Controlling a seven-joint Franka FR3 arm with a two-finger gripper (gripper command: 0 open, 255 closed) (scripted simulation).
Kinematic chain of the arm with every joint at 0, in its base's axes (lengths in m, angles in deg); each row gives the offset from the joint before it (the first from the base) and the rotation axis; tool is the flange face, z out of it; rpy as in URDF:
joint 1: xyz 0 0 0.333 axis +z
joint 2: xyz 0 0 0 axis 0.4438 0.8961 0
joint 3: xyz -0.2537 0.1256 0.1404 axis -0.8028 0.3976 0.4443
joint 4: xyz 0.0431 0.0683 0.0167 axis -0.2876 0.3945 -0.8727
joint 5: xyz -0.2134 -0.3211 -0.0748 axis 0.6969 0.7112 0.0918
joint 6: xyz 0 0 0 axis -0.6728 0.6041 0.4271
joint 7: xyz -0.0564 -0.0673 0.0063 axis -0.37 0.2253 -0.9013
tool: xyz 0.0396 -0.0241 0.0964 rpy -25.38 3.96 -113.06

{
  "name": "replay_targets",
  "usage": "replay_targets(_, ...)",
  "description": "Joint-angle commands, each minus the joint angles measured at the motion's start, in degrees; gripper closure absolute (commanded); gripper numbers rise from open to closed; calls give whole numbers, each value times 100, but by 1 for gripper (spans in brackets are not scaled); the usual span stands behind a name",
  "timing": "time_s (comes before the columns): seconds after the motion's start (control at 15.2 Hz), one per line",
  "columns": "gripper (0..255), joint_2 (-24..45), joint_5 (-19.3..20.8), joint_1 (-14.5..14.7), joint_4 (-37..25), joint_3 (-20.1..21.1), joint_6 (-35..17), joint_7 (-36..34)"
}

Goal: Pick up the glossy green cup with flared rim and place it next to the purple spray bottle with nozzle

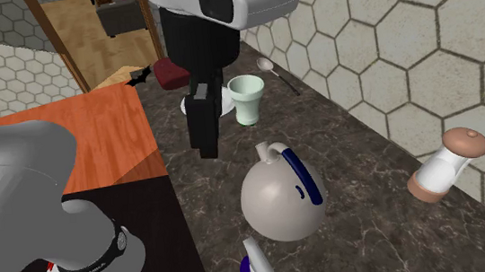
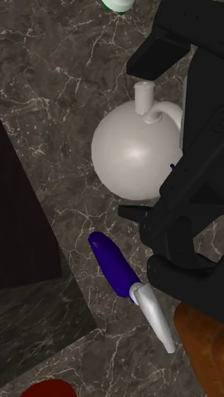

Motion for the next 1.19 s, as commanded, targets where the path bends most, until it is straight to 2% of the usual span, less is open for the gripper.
replay_targets(0.0, 0, 0, 0, 0, 0, 0, 0, 0)
replay_targets(0.59, 0, 508, -796, 464, 500, 874, -1327, -962)
replay_targets(1.12, 0, 1500, -1281, 804, 425, 1681, -2603, -1770)
